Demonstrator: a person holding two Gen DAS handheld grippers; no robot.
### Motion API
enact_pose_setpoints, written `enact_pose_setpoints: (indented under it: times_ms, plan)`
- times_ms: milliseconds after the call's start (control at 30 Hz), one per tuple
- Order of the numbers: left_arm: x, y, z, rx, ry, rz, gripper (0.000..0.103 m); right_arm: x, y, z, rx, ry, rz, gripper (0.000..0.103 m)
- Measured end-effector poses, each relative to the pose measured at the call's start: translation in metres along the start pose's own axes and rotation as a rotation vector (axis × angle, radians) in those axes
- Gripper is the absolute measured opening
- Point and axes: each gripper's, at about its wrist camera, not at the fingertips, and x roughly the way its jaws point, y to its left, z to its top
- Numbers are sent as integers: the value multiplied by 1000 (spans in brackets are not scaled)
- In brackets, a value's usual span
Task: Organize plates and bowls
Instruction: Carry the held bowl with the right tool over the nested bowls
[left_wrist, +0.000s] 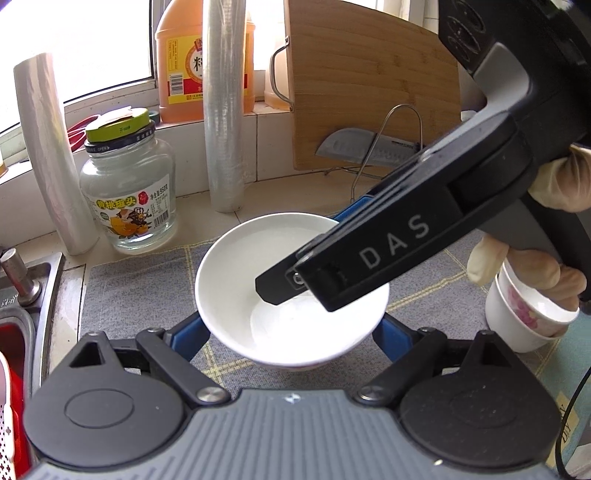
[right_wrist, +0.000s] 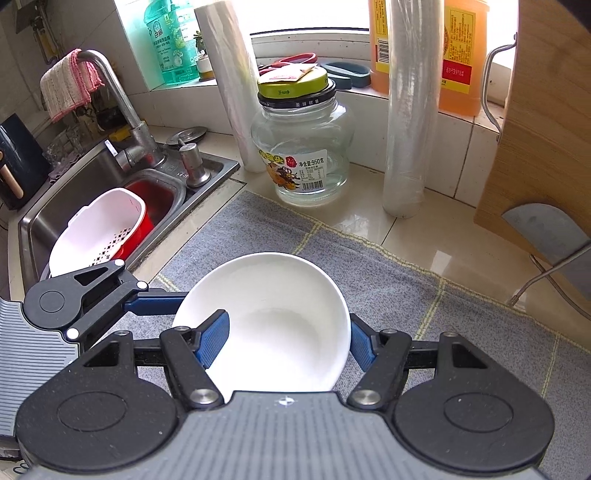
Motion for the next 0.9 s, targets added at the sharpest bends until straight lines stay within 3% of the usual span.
enact_pose_setpoints:
  times_ms: [900]
  plan:
    - [-14,-56,16,149,-12,-162,93,-76,-14,-52,150,-103,-143,74]
